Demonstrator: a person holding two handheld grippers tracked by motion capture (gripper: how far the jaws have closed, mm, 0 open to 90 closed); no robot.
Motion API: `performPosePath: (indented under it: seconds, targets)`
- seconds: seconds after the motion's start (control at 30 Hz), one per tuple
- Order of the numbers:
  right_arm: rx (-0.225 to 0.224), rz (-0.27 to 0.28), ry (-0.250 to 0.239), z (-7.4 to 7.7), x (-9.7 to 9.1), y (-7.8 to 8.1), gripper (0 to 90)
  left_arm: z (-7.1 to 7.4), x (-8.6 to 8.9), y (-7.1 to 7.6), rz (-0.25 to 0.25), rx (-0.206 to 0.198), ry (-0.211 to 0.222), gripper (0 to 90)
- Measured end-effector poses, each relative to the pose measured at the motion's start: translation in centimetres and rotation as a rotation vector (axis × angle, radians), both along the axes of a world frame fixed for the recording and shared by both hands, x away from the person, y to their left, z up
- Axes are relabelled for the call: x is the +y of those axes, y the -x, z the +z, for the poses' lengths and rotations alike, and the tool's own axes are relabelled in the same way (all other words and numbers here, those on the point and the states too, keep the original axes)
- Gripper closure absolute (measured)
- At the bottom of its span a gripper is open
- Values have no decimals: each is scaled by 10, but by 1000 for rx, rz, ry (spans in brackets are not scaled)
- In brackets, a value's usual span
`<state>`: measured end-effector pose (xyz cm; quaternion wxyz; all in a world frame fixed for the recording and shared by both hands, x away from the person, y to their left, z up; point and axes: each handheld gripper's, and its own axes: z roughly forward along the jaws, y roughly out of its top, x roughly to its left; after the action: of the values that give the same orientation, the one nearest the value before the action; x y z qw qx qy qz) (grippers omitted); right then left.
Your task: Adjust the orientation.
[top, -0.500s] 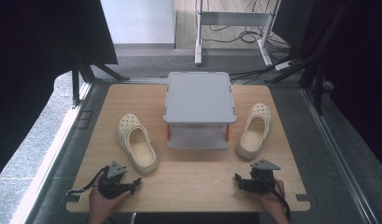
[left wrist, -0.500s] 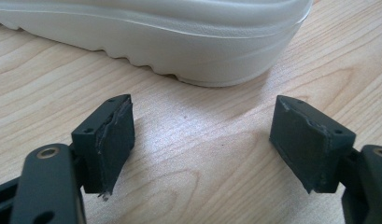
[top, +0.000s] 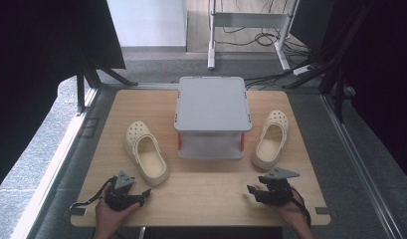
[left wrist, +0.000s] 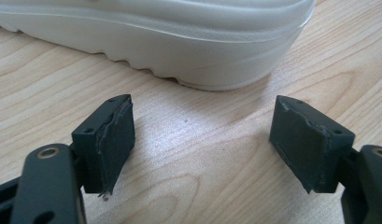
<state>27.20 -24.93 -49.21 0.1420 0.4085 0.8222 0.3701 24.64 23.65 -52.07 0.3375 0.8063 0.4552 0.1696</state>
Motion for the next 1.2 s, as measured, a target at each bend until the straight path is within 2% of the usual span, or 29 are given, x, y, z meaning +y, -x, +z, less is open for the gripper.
performPosePath:
  seconds: [0.1, 0.2, 0.33, 0.37, 0.4, 0.5, 0.57, 0.77, 0.87, 1.2]
  targets:
    - [-11, 50, 4, 13, 13, -3, 445, 0, 0, -2, 1, 0, 6, 225]
    - [-10, 114, -18, 22, 30, -10, 472, 0, 0, -4, -8, 3, 7, 225]
    - [-12, 172, -13, 27, 53, -24, 463, 0, 0, -5, -12, 4, 7, 226]
    - [-9, 186, -15, 27, 66, -31, 461, 0, 0, -5, -11, 2, 5, 230]
    - [-9, 186, -15, 27, 66, -31, 461, 0, 0, -5, -10, 2, 5, 230]
    - [-18, 226, 8, 30, 90, -39, 462, 0, 0, -5, -9, 2, 4, 233]
    - [-18, 233, 7, 31, 94, -40, 465, 0, 0, -5, -7, 1, 5, 233]
    - [-1, 270, -4, 38, 121, -51, 480, 0, 0, -5, -6, 1, 4, 235]
    - [5, 283, -18, 41, 126, -55, 480, 0, 0, -5, -5, 1, 1, 235]
    - [-13, 317, -20, 51, 154, -62, 479, 0, 0, -5, -4, -1, 1, 235]
